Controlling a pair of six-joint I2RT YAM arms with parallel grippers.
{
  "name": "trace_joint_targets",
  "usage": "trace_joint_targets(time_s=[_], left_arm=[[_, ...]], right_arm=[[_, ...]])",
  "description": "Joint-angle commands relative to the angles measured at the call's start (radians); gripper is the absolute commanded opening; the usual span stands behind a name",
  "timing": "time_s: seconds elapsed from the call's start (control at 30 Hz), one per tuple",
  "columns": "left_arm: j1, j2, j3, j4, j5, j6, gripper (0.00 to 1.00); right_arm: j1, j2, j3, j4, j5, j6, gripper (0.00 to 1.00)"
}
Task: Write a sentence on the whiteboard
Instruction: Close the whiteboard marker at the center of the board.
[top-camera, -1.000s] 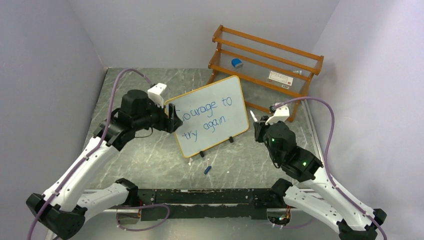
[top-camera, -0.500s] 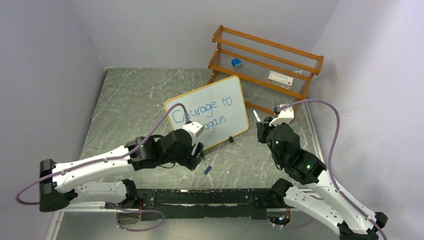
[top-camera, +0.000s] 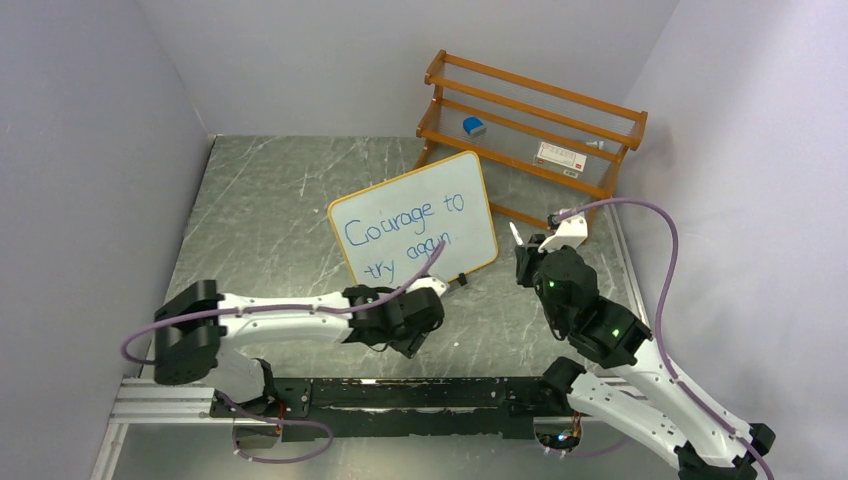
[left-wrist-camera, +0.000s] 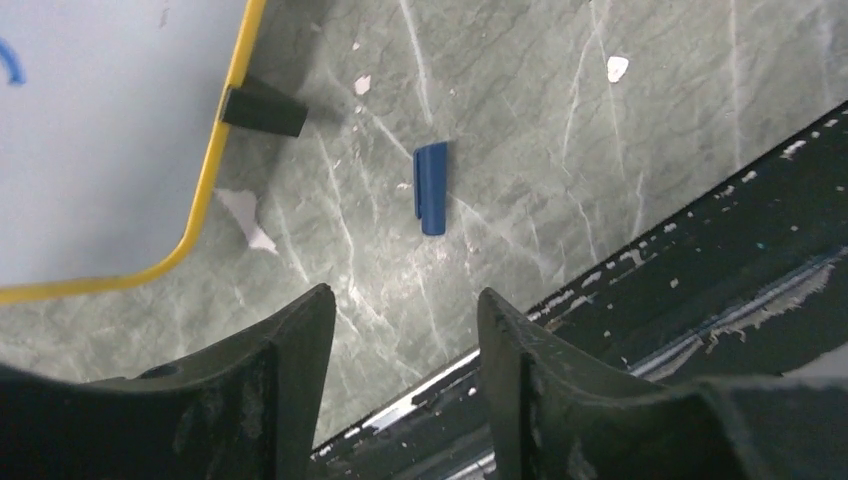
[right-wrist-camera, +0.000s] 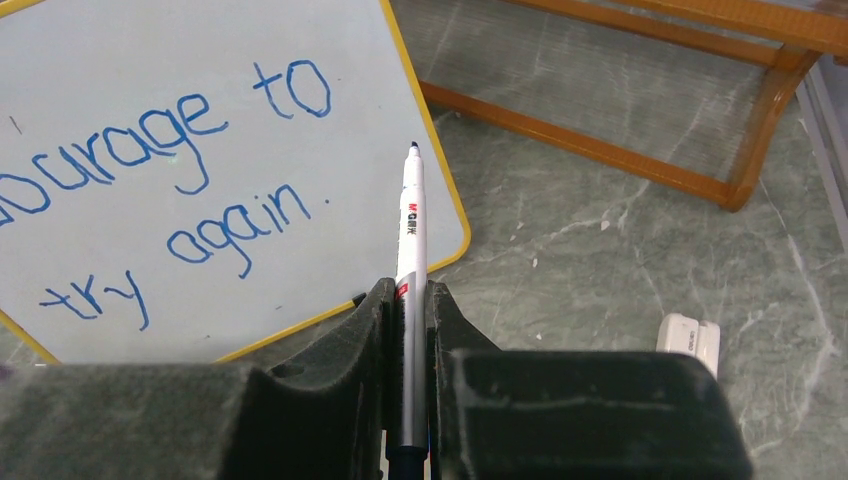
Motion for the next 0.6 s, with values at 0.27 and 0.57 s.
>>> trace_joint_targets(time_s=[0.27,0.57], left_arm=[[0.015,0.223,0.142,0.014,0.072,0.068,0.55],[0.075,0.288,0.168,0.047,0.146,0.122,0.44]], right_arm=[[-0.005,-0.017,0.003,-0.009,0.028,0.013,0.00],[-0.006,-0.022,0.003,-0.012,0.034,0.016,0.00]])
